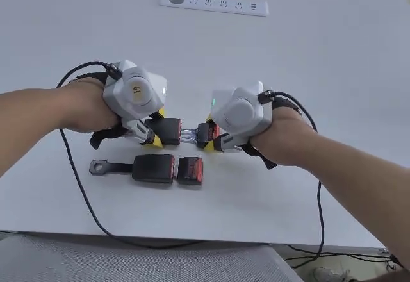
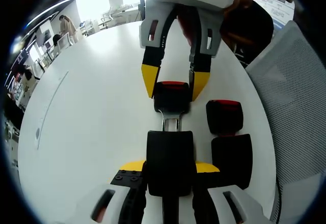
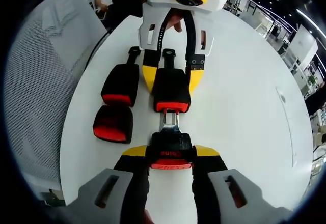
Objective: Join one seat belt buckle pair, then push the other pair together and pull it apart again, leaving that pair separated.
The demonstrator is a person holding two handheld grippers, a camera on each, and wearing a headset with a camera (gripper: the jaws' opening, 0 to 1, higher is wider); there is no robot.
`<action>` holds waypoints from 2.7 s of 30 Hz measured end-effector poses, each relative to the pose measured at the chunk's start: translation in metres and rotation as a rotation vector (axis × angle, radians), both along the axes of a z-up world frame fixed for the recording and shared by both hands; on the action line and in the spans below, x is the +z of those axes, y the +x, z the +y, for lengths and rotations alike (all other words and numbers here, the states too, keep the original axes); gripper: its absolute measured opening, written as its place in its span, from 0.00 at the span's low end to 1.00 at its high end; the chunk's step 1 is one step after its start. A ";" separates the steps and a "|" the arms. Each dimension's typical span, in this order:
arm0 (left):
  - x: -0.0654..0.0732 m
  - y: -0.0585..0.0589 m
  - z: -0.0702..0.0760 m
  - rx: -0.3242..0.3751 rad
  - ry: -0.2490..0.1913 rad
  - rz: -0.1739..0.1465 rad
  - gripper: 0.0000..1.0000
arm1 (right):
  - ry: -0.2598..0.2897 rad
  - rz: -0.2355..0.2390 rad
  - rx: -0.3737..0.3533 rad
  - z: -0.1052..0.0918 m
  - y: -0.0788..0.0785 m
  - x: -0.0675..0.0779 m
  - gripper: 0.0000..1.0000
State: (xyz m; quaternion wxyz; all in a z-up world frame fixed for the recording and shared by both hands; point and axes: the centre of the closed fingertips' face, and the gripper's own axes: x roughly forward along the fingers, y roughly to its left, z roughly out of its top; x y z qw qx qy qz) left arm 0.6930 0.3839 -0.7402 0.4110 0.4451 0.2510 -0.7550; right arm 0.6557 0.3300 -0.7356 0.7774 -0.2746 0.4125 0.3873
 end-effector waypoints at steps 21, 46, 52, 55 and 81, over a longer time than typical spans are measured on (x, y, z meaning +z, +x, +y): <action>0.000 0.000 0.000 -0.018 -0.032 0.013 0.33 | 0.008 0.013 0.027 0.009 0.009 0.001 0.27; 0.001 0.000 0.000 -0.004 -0.036 0.022 0.33 | 0.014 0.005 0.021 0.017 0.014 0.001 0.26; 0.000 0.000 0.000 -0.004 -0.037 0.022 0.33 | 0.020 0.002 0.018 0.019 0.015 0.002 0.26; 0.001 0.000 0.000 -0.003 -0.037 0.022 0.33 | 0.021 0.003 0.016 0.019 0.016 0.002 0.25; 0.001 0.000 -0.001 0.006 -0.037 0.024 0.33 | 0.013 0.009 -0.002 0.020 0.015 0.002 0.27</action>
